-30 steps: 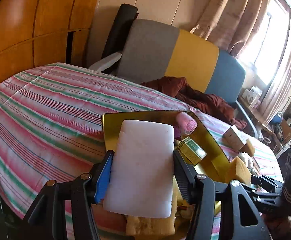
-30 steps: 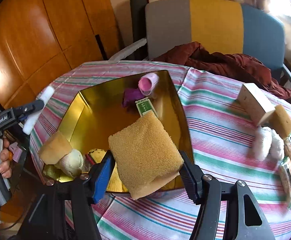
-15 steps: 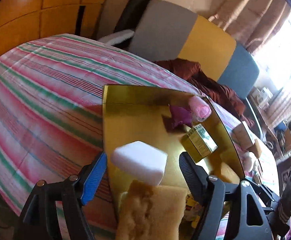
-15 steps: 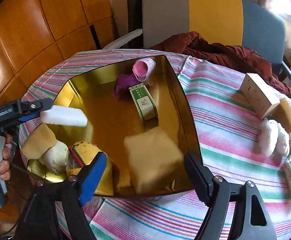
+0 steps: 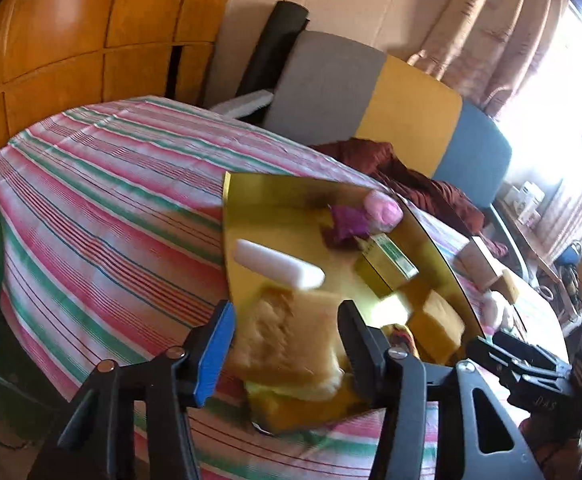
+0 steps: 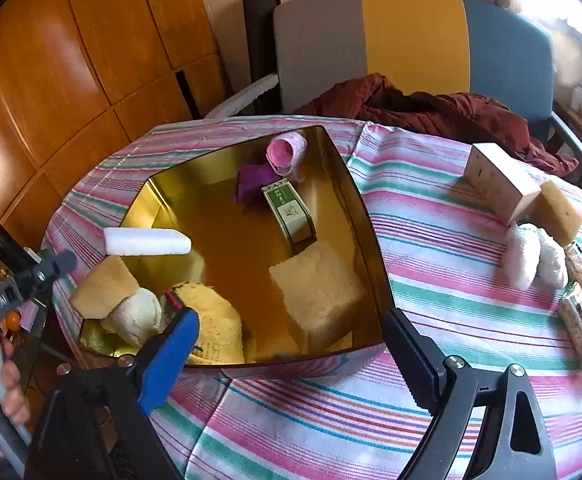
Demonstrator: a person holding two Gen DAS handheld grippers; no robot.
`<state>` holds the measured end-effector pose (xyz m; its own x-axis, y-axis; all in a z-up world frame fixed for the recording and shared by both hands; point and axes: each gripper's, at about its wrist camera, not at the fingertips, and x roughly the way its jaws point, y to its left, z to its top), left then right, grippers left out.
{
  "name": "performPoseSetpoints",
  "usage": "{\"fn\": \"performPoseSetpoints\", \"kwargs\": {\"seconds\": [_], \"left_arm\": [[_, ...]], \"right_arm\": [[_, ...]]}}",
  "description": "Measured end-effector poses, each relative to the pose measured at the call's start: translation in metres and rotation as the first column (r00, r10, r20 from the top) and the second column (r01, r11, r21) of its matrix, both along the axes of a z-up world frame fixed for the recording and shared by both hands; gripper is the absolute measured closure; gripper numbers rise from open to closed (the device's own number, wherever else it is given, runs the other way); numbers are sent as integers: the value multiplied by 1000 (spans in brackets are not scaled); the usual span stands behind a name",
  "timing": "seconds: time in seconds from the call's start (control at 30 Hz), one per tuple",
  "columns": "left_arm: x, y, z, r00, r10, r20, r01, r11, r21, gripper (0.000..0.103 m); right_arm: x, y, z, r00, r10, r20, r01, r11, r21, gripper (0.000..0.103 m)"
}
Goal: Organize objects
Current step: 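Open both grippers to drop the sponge and foam block into the tray, then move both open grippers back to the remaining items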
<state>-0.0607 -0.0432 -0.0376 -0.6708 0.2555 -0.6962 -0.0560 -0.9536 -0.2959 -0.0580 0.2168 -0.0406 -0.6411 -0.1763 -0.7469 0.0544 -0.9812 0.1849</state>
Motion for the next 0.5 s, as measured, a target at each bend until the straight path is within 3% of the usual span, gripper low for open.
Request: {"fn": "performPoseSetpoints", "kwargs": {"seconds": [0.17, 0.37, 0.5], "left_arm": [[-11, 26, -12, 998, -63, 20, 64, 998, -19, 50], [-38, 36, -14, 997, -70, 13, 71, 996, -48, 50], [-37, 33, -6, 998, -57, 12, 57, 998, -40, 49]], "right_arm": [[5, -3, 5, 1000, -3, -13, 3, 1000, 24, 10], [9, 1, 4, 1000, -25, -8, 25, 999, 31, 10], [13, 4, 4, 999, -32, -9, 32, 999, 24, 10]]}}
